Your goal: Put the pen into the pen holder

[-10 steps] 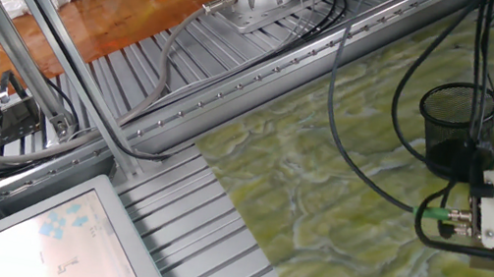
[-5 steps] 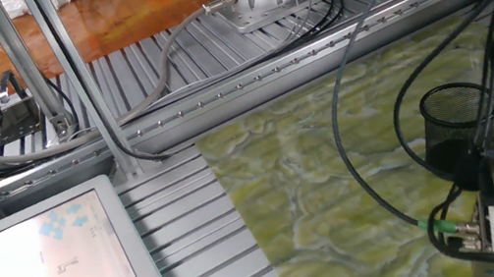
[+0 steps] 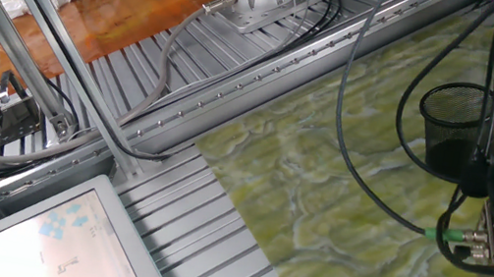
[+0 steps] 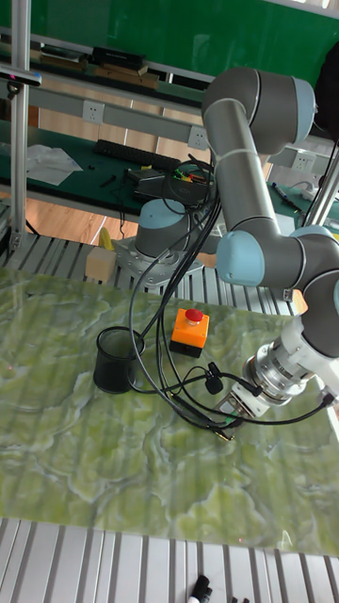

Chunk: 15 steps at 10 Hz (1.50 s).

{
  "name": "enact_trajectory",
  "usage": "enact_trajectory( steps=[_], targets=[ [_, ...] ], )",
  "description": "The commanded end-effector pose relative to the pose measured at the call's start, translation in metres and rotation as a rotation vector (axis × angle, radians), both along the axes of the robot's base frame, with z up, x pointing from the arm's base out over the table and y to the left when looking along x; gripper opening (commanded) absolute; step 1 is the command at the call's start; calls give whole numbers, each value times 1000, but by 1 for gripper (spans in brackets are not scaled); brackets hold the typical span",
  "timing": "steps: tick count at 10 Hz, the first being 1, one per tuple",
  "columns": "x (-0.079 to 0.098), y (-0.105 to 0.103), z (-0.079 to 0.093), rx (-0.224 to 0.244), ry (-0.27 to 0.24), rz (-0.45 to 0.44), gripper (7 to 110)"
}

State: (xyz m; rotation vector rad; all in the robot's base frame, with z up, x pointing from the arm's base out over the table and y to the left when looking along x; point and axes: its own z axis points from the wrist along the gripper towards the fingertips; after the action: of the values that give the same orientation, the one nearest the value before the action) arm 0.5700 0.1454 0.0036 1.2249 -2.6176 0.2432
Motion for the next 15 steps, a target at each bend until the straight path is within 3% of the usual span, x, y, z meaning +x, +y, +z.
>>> enact_trajectory(
  steps=[1, 2, 3, 7, 15],
  targets=[
    [-1, 7, 0, 44, 13, -17, 44],
    [-1, 5, 1, 39, 9, -30, 44],
    [-1, 4, 0, 34, 12, -36, 22],
    [1, -7, -4, 2, 12, -39, 22],
    [3, -5, -6, 13, 14, -33, 22]
  ],
)
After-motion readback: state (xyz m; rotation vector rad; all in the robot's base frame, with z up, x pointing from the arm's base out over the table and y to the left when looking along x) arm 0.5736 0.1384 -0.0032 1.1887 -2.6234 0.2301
